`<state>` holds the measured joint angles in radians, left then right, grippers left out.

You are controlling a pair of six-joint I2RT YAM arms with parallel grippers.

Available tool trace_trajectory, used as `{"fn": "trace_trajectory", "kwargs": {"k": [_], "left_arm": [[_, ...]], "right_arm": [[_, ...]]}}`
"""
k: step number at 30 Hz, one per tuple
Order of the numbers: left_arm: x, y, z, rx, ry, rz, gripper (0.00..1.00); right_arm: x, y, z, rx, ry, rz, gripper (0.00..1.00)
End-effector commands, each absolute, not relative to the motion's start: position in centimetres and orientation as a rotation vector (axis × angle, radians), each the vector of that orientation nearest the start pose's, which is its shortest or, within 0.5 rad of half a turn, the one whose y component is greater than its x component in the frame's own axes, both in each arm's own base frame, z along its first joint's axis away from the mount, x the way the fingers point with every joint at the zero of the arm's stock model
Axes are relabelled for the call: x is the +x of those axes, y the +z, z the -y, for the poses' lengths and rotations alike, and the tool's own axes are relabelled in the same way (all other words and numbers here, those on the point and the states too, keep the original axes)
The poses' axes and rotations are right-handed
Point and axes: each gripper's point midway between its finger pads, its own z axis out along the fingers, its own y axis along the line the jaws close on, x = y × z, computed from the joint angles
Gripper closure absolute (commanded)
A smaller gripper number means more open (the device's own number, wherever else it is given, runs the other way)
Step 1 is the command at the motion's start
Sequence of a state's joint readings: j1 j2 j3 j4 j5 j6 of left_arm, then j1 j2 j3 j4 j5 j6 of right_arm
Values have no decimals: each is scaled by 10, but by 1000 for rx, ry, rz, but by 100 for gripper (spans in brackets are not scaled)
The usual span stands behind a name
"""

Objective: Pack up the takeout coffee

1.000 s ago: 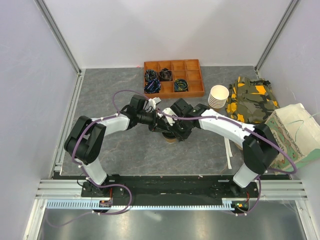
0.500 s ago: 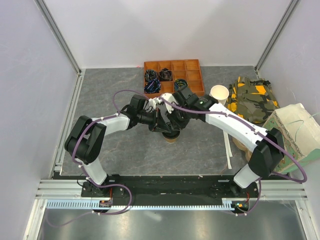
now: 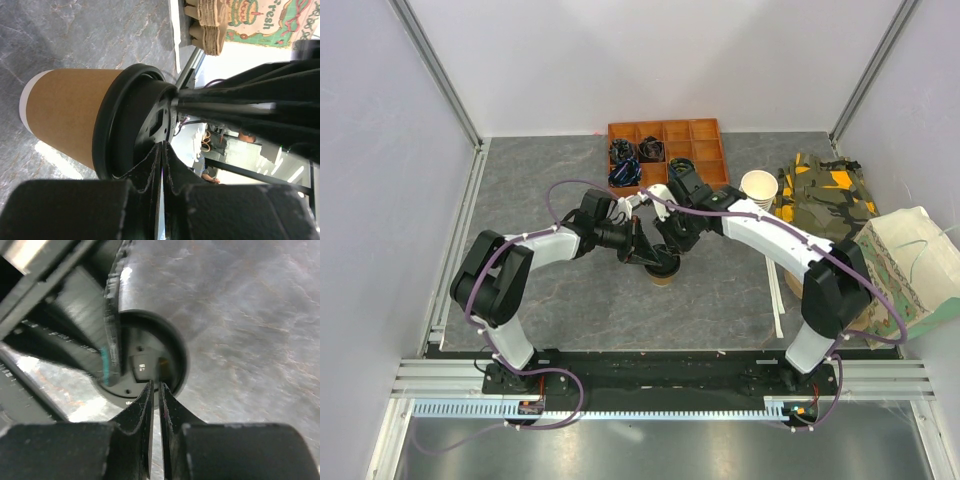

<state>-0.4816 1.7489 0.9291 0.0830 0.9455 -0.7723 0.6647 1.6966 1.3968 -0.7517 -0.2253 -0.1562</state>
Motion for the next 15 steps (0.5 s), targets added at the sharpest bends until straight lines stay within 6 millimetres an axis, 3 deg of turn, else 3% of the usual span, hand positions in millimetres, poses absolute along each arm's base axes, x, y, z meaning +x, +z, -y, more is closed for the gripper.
{"fn": "trace_trajectory", "kwargs": {"k": [1,3,10,15], "left_arm": [[258,75,303,157,-1533,-2631,91],[258,75,302,154,-1534,-2633,92],[260,75,302,156,-1534,-2627,92],[259,78,302,161,-1533,-2620,92]], "right_arm": [[287,102,-264,-1161,441,-2430,86],[286,109,-266,-1154,456,-2418,85],[287,172,-282,-1124,566,-2310,84],[290,201,-280,-1092,550,-2270,82]]}}
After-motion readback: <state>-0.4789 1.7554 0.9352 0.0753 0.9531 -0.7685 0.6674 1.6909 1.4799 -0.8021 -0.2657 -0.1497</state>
